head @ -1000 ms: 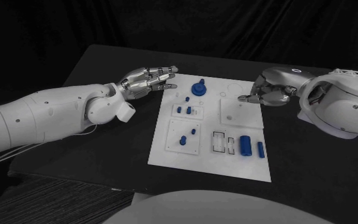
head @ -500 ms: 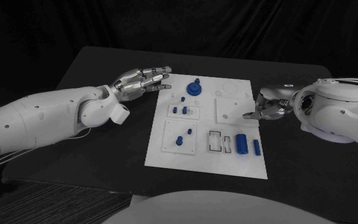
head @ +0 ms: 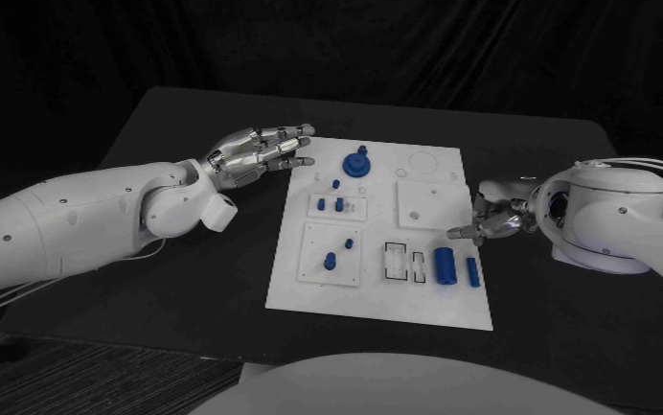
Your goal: Assemble the parts on the task board
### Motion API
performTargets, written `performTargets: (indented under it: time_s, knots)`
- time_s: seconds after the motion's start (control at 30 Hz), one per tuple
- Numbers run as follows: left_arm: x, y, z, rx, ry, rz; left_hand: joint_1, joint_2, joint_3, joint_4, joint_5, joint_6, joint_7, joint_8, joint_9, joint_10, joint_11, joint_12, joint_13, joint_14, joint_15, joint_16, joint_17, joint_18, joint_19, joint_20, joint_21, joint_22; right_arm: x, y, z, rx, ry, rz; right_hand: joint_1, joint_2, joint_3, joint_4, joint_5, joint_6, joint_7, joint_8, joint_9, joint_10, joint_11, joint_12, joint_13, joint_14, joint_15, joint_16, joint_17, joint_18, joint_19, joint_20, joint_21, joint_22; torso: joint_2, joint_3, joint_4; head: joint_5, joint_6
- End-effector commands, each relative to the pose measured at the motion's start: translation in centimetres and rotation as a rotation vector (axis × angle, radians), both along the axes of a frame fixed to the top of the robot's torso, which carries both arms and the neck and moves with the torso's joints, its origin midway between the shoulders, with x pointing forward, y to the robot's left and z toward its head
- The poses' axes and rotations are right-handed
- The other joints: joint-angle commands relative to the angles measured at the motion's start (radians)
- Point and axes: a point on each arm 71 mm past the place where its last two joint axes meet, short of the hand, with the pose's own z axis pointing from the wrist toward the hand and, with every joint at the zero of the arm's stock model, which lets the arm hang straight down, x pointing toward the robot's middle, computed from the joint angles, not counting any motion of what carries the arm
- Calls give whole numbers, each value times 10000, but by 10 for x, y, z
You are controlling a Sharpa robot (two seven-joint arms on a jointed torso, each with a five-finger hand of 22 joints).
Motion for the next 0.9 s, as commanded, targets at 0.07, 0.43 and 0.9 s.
performTargets:
  time_s: [0.07, 0.43, 0.9]
  knots:
    - [-1, -1, 1, -187, -12, -64, 19, 60, 16, -9, 36, 76, 17, 68, 9, 37, 39, 47, 17, 26, 22, 61, 11, 101, 66, 23, 60, -8, -8, 3, -7, 226, 767, -472, -50, -53, -68, -23, -113, -33, -22, 58, 86, 1046, -44, 35, 2631, 1042, -57, 57, 2630, -151, 499, -78, 93, 2130, -6, 4, 11, -38, -2]
    - [-1, -1, -1, -166, 54, -89, 11, 62, 14, -3, 31, 77, 21, 69, 9, 36, 45, 48, 17, 24, 22, 60, 10, 100, 63, 24, 58, -19, -19, 12, -14, 657, 1083, -458, -31, -18, -87, -42, -352, -182, -13, 87, 331, 1046, -45, 35, 2631, 1042, -64, 57, 2630, -196, 563, -97, 332, 2187, -2, 5, 3, -127, -2]
    - [-3, 0, -6, -134, 178, -95, -1, 65, 12, 6, 20, 64, 28, 68, 7, 36, 53, 49, 17, 20, 20, 58, 9, 99, 59, 25, 56, -29, -23, 16, -31, 618, 1426, -637, 227, 43, -95, -194, -90, -867, 107, 63, 932, 1046, 52, 35, 2631, 1042, 53, 57, 2630, -213, 567, -7, 462, 2204, -24, -14, 10, -144, -2]
